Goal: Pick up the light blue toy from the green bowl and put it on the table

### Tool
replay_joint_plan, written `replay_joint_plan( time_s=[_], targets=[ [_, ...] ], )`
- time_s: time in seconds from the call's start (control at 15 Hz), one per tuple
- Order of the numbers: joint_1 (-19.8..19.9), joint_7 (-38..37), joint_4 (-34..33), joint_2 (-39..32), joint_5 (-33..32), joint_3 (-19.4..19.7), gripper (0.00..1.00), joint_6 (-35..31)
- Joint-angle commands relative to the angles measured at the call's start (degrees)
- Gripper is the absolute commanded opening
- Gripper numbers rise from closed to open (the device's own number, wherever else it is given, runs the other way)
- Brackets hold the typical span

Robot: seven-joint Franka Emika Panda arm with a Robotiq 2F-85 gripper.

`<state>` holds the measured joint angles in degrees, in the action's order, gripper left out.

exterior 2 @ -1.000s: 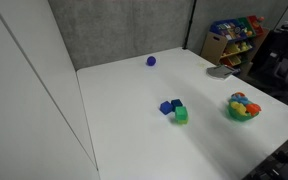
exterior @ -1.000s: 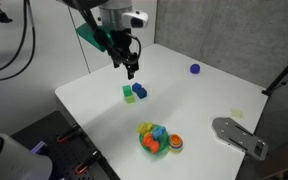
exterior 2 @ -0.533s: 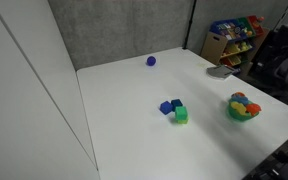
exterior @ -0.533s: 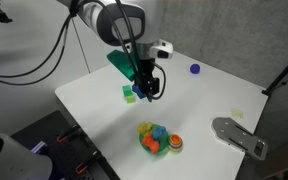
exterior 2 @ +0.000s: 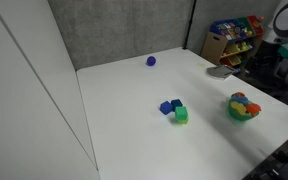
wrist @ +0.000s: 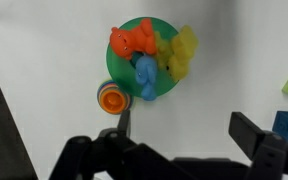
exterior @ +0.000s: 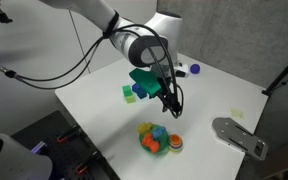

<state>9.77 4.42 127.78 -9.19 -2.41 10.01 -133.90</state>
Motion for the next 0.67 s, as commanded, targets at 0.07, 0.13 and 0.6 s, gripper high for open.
replay_joint_plan(
  time_s=[0.07, 0.13, 0.6],
  targets=[
    [1.4, 1.9, -4.7, -7.3, 0.0, 0.1, 1.00, -1.5],
    [1.7, 1.9, -5.1, -8.6, 0.1, 0.1, 1.00, -1.8],
    [2.4, 1.1, -5.7, -16.2, -1.3, 0.5, 1.00, -5.1]
  ],
)
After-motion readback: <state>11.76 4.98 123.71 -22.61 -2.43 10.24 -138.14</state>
